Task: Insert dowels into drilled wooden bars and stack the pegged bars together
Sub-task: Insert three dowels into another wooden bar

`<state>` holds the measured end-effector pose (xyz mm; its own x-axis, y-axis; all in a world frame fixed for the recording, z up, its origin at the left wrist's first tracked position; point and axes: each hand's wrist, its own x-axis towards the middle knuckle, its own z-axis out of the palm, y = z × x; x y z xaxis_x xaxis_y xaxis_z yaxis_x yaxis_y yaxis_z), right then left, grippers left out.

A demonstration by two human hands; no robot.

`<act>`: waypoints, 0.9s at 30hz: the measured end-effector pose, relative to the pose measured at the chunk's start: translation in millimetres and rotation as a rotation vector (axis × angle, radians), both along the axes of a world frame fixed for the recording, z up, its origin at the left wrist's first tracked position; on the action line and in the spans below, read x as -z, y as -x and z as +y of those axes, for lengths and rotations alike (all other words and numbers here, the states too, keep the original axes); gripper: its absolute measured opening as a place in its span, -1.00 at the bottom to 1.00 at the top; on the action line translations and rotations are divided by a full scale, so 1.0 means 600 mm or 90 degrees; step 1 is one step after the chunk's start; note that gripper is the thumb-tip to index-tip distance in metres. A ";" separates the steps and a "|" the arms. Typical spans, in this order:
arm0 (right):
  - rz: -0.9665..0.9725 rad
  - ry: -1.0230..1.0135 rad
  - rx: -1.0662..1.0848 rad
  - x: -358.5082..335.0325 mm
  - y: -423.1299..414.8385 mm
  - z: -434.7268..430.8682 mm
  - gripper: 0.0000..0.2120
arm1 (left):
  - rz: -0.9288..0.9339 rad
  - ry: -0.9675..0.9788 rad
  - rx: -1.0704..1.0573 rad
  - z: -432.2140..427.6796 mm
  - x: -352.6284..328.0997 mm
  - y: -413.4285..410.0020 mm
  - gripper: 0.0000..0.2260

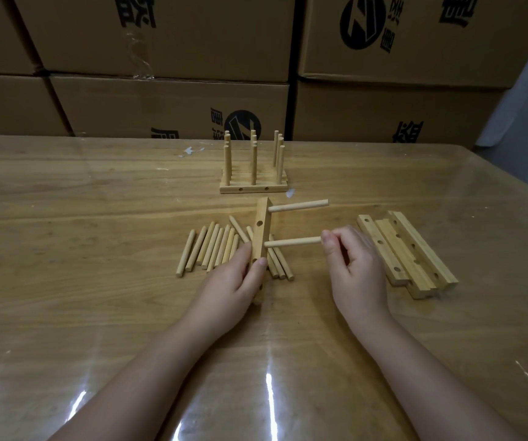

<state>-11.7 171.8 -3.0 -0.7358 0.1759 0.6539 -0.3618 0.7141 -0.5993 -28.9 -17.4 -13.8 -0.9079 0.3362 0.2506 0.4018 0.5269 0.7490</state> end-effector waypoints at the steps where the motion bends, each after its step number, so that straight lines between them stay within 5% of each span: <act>1: -0.002 0.002 0.000 0.000 0.000 0.000 -0.69 | 0.001 0.004 -0.001 -0.001 0.000 -0.001 -0.91; 7: -0.002 0.008 -0.007 0.000 0.001 -0.002 -0.68 | -0.013 0.017 -0.008 -0.001 -0.002 -0.003 -0.85; 16: -0.027 0.135 -0.073 0.005 -0.007 -0.014 -0.76 | -0.186 -0.212 -0.006 -0.003 -0.024 -0.004 -0.73; 21: -0.256 -0.080 -0.118 0.016 0.006 -0.015 -0.91 | -0.195 -0.265 -0.020 -0.002 -0.035 -0.006 -0.66; 27: -0.292 -0.190 -0.107 0.014 0.004 -0.019 -0.86 | -0.228 -0.340 -0.102 -0.007 -0.029 0.007 -0.65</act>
